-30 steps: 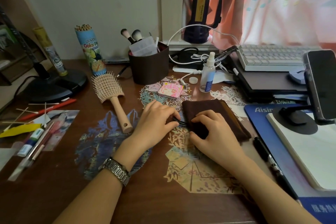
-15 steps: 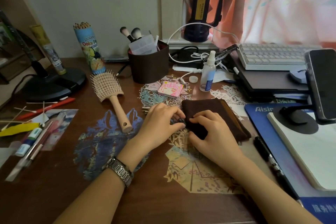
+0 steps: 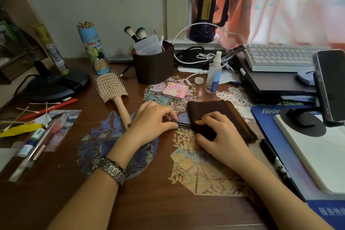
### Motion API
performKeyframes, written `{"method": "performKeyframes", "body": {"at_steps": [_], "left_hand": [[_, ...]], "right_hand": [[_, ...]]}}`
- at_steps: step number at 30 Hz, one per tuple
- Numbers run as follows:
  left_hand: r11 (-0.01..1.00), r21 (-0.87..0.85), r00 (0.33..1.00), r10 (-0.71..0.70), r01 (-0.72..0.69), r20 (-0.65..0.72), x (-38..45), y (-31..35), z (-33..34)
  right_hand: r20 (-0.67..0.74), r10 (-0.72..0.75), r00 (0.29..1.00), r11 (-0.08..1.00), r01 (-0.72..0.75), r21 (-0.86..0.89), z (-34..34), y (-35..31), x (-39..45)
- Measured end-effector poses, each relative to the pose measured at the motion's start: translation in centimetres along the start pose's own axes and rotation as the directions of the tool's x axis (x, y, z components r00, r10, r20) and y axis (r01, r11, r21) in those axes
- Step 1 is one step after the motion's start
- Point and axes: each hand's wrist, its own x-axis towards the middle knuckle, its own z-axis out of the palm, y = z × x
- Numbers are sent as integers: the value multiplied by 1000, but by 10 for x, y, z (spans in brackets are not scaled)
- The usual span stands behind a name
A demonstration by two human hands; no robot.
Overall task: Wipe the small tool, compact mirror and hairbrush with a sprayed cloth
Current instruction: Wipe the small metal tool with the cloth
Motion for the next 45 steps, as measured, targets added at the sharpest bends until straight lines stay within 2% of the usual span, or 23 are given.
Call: {"method": "performKeyframes", "body": {"at_steps": [6, 11, 16, 20, 24, 31, 45], "left_hand": [[998, 24, 999, -53, 53, -2, -3, -8, -9], [997, 28, 998, -67, 66, 8, -4, -7, -14], [998, -54, 998, -38, 41, 48, -3, -10, -19], [994, -108, 997, -26, 34, 75, -4, -10, -20], [995, -91, 998, -24, 30, 65, -4, -11, -20], [996, -81, 995, -37, 44, 91, -5, -13, -14], [972, 234, 993, -12, -15, 114, -2, -10, 0]], "right_hand": [[10, 5, 1000, 1000, -5, 10, 0, -1, 0], [-70, 36, 997, 999, -34, 29, 2, -2, 0], [-99, 50, 994, 998, -45, 48, 4, -3, 3], [-132, 76, 988, 990, -59, 132, 3, -3, 4], [-215, 145, 966, 966, -91, 243, 0, -2, 5], [-203, 233, 951, 928, -155, 339, -5, -2, 4], [-177, 214, 961, 926, -142, 349, -5, 0, 4]]}}
